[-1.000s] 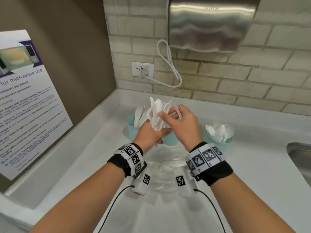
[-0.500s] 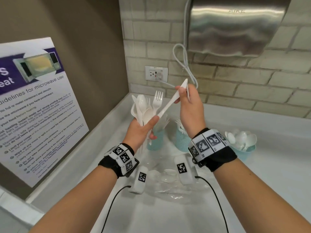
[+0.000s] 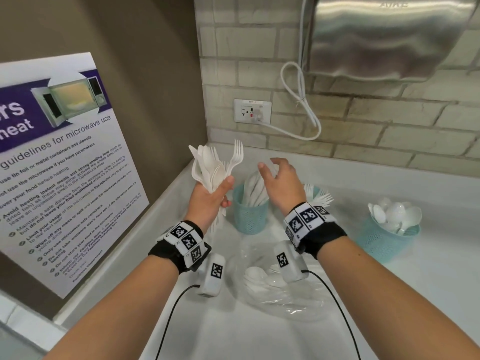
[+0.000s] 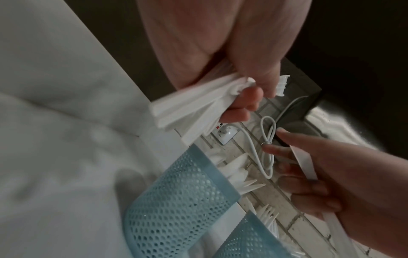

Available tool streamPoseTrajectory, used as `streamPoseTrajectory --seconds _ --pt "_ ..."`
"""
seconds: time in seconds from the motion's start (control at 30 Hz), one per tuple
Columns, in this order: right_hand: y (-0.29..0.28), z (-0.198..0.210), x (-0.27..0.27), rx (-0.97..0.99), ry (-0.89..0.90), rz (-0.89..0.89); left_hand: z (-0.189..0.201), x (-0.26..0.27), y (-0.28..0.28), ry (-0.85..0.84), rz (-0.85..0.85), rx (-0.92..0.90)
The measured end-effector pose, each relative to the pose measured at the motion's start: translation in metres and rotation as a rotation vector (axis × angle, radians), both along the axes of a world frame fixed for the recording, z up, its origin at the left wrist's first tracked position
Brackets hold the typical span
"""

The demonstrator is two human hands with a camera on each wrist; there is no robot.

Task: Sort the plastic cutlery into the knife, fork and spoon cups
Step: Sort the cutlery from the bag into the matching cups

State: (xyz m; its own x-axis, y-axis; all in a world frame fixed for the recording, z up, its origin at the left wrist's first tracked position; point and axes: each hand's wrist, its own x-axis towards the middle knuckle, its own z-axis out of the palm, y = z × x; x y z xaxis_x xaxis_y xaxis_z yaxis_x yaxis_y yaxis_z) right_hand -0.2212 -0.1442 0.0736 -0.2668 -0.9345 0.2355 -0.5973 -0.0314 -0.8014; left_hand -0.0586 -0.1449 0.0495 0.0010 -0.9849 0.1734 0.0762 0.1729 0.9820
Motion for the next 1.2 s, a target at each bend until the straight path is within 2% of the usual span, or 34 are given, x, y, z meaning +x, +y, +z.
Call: streamPoseTrajectory --seconds 0.13,0.23,0.33,0.47,0.53,0.57,0.63,0.7,0.8,0.87,0.97,1.03,1.07,1.17,1.2 --pt "0.001 0.023 0.0 -0.238 -0.211 0.015 -0.002 0.001 0.0 -0.026 -0.017 0.007" --pt "0.0 0.033 0.005 -0.357 -0.204 0.01 0.0 0.002 -0.001 -0.063 -0.026 0.002" --pt "-0.014 0.024 0.018 -0.319 -0.225 0.074 -0.002 0.009 -0.009 -0.048 -0.047 -0.002" --pt "-0.028 -0.006 0.014 -0.079 -0.129 0.102 0.002 0.007 -0.007 -0.032 -0.082 0.007" --pt "-0.025 -0.009 0.014 0.027 -0.106 0.058 0.002 0.005 -0.006 -0.048 -0.083 0.011" --pt "-0.023 -0.007 0.014 0.005 -0.101 0.011 0.002 0.004 -0.005 -0.052 -0.084 0.009" --pt "-0.011 0.005 0.019 -0.173 -0.14 -0.03 0.002 0.001 -0.006 -0.042 -0.078 0.012" --pt "0.004 0.018 0.032 -0.307 -0.188 0.048 0.002 -0.002 -0.008 -0.045 -0.069 0.002" --pt "0.021 0.026 0.055 -0.287 -0.164 0.185 0.006 -0.014 -0.008 -0.069 -0.05 -0.036" --pt "0.023 0.025 0.064 -0.283 -0.102 0.163 0.01 -0.02 -0.006 -0.012 -0.032 -0.042" --pt "0.021 0.021 0.067 -0.276 -0.14 0.105 0.014 -0.023 -0.008 0.158 -0.062 0.031" --pt "0.022 0.021 0.065 -0.282 -0.145 0.092 0.012 -0.021 -0.008 0.171 -0.07 0.023" --pt "0.022 0.022 0.065 -0.288 -0.139 0.091 0.012 -0.021 -0.009 0.166 -0.06 0.032" --pt "0.026 0.03 0.063 -0.309 -0.154 0.1 0.005 -0.021 -0.013 -0.133 -0.01 -0.06" --pt "0.028 0.034 0.063 -0.327 -0.16 0.098 0.002 -0.021 -0.015 -0.174 -0.01 -0.073"
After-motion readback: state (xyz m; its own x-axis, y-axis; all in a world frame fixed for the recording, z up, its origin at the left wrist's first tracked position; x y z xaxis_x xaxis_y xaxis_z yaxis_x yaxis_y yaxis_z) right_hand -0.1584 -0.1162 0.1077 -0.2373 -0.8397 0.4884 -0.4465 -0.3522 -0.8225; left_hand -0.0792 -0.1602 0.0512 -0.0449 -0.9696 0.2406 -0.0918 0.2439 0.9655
